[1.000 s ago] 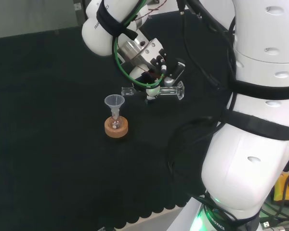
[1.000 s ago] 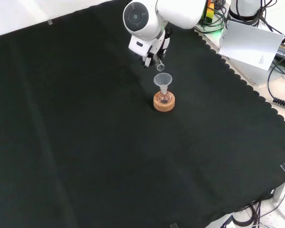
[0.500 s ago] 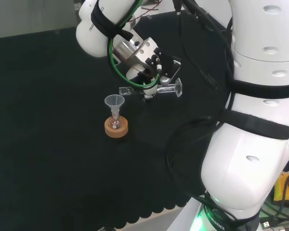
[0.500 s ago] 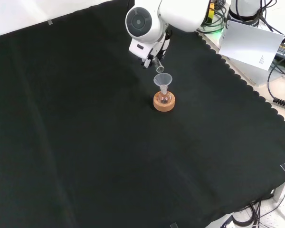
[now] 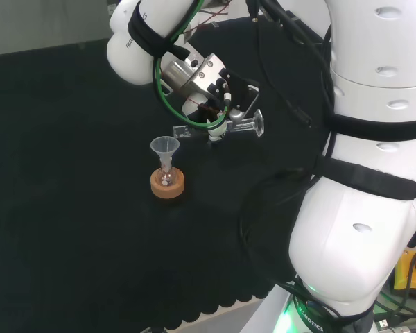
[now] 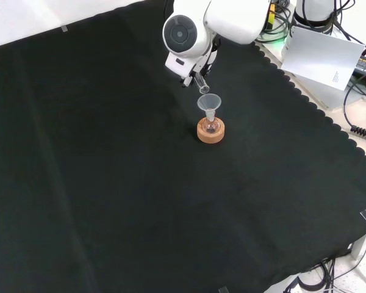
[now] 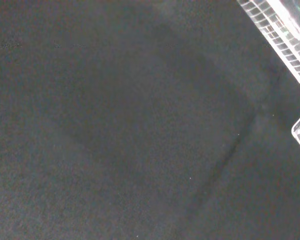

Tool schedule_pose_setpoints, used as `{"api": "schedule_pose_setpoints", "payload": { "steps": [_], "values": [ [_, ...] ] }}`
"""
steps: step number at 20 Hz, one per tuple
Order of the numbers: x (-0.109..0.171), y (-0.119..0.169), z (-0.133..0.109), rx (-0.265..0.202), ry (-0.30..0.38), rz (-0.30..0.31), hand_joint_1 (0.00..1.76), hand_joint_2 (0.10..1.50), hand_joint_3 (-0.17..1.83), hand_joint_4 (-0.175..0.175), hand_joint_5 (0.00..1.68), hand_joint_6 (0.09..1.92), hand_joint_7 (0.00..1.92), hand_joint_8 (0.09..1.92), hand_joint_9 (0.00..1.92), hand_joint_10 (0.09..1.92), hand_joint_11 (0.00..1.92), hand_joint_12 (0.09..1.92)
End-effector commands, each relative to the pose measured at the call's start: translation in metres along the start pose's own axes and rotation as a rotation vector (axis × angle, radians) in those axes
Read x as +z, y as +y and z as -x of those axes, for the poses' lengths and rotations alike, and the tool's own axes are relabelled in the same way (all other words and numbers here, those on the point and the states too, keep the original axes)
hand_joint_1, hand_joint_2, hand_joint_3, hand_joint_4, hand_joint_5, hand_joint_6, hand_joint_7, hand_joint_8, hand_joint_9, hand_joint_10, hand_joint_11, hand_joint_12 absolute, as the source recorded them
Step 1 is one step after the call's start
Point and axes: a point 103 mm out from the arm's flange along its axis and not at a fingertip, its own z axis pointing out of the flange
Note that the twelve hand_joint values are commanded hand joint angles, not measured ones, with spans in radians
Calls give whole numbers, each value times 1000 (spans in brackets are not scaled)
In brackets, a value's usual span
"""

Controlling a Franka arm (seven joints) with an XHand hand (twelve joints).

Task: Pour the water from the graduated cylinder into the round-bottom flask.

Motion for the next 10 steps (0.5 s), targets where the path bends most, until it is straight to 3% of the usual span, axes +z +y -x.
{"api": "schedule_pose_setpoints", "payload": {
  "steps": [1, 10],
  "values": [
    [-1, -2, 0, 7, -34, 11, 1142, 1146, -3, -175, 939, 1080, 1278, 322, 1438, 87, 1326, 685],
    [-7, -4, -4, 18, -70, 9, 1141, 1148, -2, -175, 935, 1086, 1280, 318, 1438, 87, 1326, 684]
  ]
}}
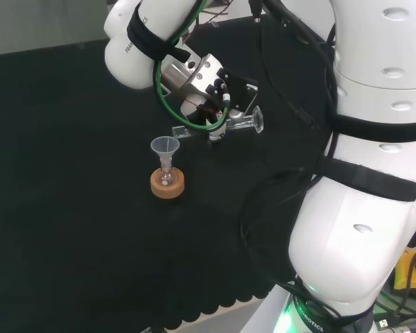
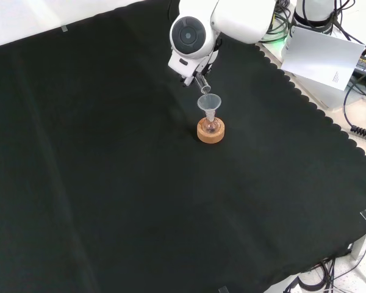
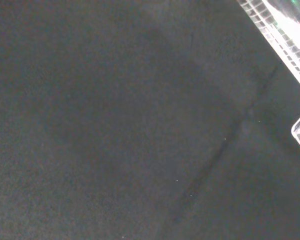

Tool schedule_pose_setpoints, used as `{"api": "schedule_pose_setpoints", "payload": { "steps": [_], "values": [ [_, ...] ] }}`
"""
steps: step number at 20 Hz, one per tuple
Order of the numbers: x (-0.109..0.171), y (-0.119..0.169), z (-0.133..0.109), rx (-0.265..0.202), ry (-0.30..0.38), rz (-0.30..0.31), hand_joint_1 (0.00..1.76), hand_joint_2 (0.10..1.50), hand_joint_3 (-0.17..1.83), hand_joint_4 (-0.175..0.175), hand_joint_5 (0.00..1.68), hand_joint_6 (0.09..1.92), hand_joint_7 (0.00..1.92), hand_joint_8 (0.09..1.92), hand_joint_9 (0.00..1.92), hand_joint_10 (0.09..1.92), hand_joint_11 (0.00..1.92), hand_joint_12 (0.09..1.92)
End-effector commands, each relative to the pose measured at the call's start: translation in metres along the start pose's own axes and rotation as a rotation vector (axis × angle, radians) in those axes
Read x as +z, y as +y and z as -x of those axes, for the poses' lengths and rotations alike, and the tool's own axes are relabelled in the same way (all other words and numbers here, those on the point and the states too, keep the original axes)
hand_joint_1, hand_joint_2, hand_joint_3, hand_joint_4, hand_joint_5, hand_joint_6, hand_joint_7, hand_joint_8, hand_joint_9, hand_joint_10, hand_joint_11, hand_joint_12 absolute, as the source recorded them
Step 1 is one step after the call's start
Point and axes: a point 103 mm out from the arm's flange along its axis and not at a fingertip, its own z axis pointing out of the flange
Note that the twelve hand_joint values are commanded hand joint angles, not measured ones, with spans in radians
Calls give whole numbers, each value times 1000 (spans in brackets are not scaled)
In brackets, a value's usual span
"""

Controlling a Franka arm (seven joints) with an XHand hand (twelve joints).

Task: Pour the water from the graduated cylinder into the round-bottom flask.

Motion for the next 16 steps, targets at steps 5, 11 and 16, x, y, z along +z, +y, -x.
{"api": "schedule_pose_setpoints", "payload": {
  "steps": [5, 11, 16],
  "values": [
    [-5, -1, -3, 12, -42, -5, 1141, 1148, -2, -175, 934, 1088, 1280, 316, 1438, 87, 1324, 682],
    [-8, 0, -3, 26, -80, -18, 1140, 1149, -2, -175, 932, 1090, 1279, 314, 1438, 87, 1324, 682],
    [-10, -1, -2, 33, -94, -19, 1140, 1149, -2, -175, 931, 1092, 1279, 312, 1437, 87, 1324, 682]
  ]
}}
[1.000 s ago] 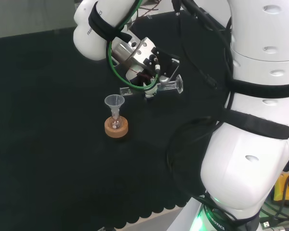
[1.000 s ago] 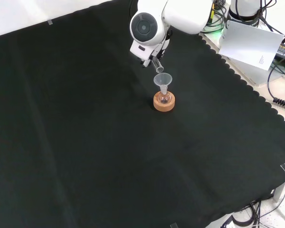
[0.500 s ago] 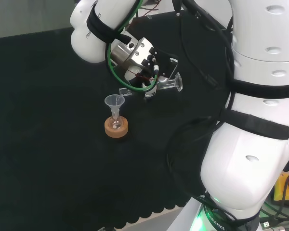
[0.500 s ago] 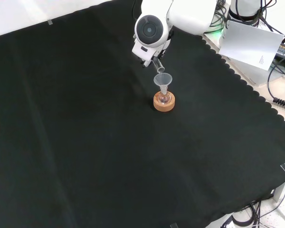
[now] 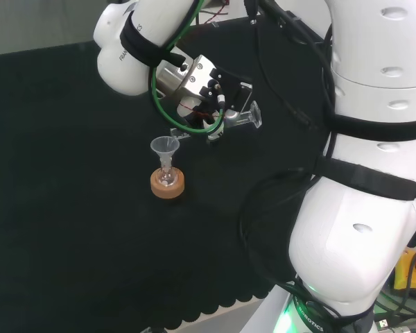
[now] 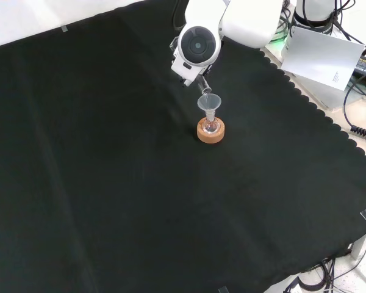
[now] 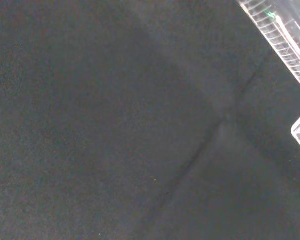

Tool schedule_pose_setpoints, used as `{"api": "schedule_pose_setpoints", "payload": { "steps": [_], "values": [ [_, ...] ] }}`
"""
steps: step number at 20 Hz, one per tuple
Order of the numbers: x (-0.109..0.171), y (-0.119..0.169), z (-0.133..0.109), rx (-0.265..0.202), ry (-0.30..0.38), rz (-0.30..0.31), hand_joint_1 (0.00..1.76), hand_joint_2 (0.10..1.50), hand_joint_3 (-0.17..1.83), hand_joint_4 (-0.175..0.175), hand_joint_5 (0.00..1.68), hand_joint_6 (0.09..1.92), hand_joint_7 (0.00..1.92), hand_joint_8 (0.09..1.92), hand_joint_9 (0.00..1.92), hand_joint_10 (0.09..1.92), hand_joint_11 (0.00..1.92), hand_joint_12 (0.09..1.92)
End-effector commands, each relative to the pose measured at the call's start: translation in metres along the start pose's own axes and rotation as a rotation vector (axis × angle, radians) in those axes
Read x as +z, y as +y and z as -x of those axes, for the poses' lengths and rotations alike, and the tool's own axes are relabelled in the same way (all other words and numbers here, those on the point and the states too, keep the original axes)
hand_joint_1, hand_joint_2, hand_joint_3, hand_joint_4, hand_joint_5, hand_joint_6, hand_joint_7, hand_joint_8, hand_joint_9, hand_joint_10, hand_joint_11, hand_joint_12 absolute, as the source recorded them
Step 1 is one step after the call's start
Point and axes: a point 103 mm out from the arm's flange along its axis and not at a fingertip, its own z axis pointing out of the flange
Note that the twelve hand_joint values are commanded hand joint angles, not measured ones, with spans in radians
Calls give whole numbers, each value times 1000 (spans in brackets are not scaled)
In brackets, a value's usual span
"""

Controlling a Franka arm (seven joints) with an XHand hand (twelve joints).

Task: Pour the water from the graduated cylinder into the round-bottom flask.

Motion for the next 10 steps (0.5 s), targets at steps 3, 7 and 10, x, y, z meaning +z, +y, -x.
{"api": "schedule_pose_setpoints", "payload": {
  "steps": [3, 7, 10],
  "values": [
    [-5, -1, -1, 11, -31, -6, 1140, 1149, -1, -175, 931, 1093, 1278, 311, 1437, 87, 1324, 681],
    [-5, -1, -2, 16, -54, -6, 1139, 1150, -1, -175, 930, 1093, 1278, 310, 1436, 87, 1325, 681],
    [-4, 0, -1, 19, -74, -6, 1140, 1149, -1, -175, 930, 1094, 1278, 310, 1436, 87, 1325, 681]
  ]
}}
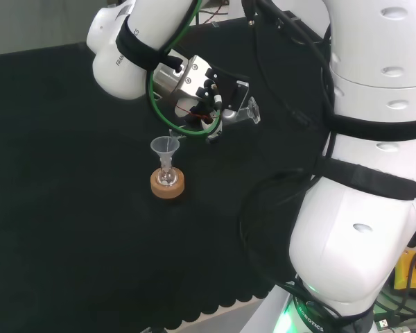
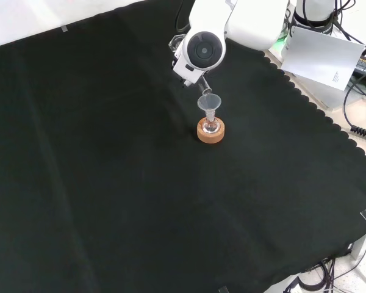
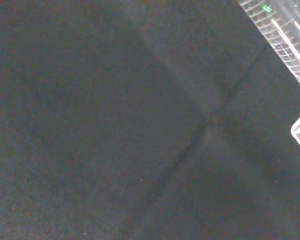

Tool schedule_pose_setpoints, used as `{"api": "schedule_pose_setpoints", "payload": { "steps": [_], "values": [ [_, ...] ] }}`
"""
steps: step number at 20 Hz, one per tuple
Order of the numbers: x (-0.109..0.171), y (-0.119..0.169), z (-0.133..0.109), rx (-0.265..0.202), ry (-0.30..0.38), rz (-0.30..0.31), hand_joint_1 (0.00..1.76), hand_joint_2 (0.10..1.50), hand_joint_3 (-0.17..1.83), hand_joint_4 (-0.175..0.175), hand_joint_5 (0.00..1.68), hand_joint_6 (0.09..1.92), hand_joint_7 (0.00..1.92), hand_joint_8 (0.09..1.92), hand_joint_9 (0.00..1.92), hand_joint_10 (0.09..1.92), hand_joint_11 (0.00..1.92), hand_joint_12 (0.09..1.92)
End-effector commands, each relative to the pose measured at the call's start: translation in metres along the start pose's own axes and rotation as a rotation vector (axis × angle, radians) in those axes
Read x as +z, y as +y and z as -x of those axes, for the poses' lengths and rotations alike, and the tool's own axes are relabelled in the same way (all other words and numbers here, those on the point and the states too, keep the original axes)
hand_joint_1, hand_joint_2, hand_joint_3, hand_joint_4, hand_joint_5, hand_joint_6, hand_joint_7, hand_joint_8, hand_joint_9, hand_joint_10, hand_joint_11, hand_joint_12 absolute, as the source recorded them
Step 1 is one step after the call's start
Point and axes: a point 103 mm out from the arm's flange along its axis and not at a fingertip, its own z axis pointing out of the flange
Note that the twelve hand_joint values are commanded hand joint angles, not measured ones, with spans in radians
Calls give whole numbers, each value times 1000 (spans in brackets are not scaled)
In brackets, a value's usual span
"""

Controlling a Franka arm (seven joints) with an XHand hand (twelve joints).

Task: Pour the water from the graduated cylinder into the round-bottom flask.

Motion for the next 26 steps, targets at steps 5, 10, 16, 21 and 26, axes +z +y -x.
{"api": "schedule_pose_setpoints", "payload": {
  "steps": [5, 10, 16, 21, 26],
  "values": [
    [-22, 3, -18, 19, -57, -19, 1140, 1149, -2, -175, 931, 1093, 1278, 308, 1436, 87, 1323, 680],
    [-17, 4, -13, 12, -33, -11, 1140, 1148, -2, -175, 933, 1091, 1278, 307, 1436, 87, 1321, 680],
    [-33, 5, -23, 29, -31, -7, 1141, 1147, -2, -175, 936, 1087, 1278, 306, 1436, 87, 1320, 680],
    [-1, -5, 8, 31, 9, 22, 1141, 1147, -3, -175, 937, 1085, 1278, 305, 1436, 87, 1319, 679],
    [7, -19, 19, 19, 110, 129, 1141, 1147, -3, -175, 938, 1084, 1278, 304, 1436, 87, 1319, 680]
  ]
}}
